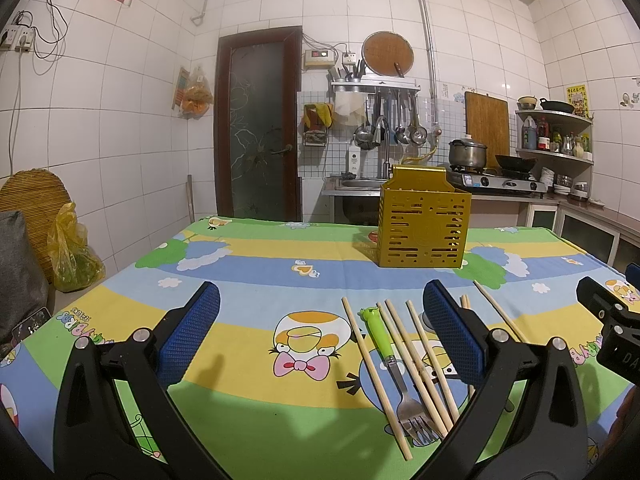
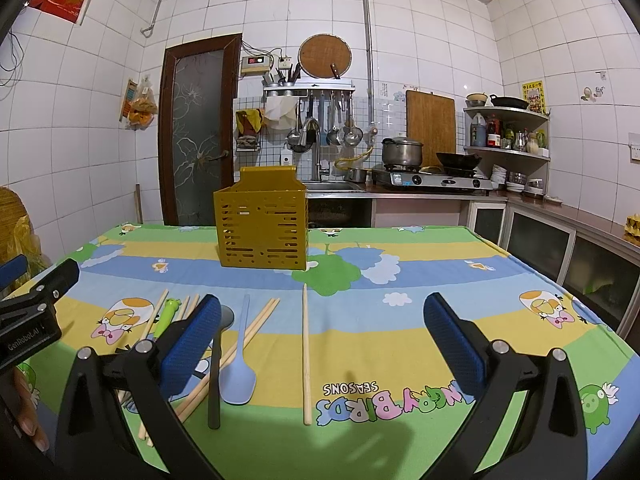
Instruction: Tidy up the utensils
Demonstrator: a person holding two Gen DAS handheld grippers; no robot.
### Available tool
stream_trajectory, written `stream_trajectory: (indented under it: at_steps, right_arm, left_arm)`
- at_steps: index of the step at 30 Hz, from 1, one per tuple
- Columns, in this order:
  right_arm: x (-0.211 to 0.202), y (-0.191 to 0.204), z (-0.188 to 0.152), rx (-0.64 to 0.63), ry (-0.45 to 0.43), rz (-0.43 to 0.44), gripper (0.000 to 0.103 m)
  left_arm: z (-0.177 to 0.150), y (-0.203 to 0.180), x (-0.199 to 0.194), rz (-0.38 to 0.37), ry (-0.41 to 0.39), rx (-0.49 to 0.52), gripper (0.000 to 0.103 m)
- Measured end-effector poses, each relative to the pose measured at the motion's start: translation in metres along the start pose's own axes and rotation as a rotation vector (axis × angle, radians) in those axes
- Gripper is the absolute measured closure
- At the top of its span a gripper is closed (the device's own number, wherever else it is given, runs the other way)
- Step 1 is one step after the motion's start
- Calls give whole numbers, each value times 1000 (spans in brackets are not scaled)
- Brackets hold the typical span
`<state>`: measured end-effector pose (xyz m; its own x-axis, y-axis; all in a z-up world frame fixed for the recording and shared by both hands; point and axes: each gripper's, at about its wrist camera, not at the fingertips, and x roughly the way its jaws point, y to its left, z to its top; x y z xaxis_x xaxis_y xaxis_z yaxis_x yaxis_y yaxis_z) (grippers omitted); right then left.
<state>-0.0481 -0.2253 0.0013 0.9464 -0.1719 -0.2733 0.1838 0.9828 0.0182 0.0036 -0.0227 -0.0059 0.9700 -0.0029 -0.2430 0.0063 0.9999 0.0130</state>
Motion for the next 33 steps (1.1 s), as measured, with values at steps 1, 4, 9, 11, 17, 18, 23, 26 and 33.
stream_trajectory:
  at_steps: [1, 4, 9, 11, 17, 18, 23, 26, 33]
  right_arm:
    - [0, 0, 0, 0, 0, 0, 4]
    - [0, 0, 0, 0, 0, 0, 4]
    - [0, -1, 0, 3, -1, 0, 4]
    - [0, -1, 0, 3, -1, 0, 4]
    - [-1, -1, 0, 5, -2, 0, 4]
    - [-1, -1, 0, 5, -2, 0, 4]
    - [0, -5, 5, 6, -2, 0, 4]
    - [0, -6, 5, 7, -2, 0, 4]
    - [0, -5, 4, 8, -2, 1, 4]
  left_arm:
    - [0, 0, 0, 0, 0, 0, 5]
    - [0, 0, 0, 0, 0, 0, 5]
    - [0, -1, 1, 0, 1, 0, 5]
    - [0, 2, 0, -1, 2, 0, 5]
    - [-1, 2, -2, -3, 2, 1, 5]
    - [-1, 3, -2, -3, 2, 0, 5]
    - [-1, 3, -1, -3, 3, 1, 5]
    - [-1, 3, -1, -3, 3, 1, 5]
    - [-1, 3, -1, -3, 4, 1, 5]
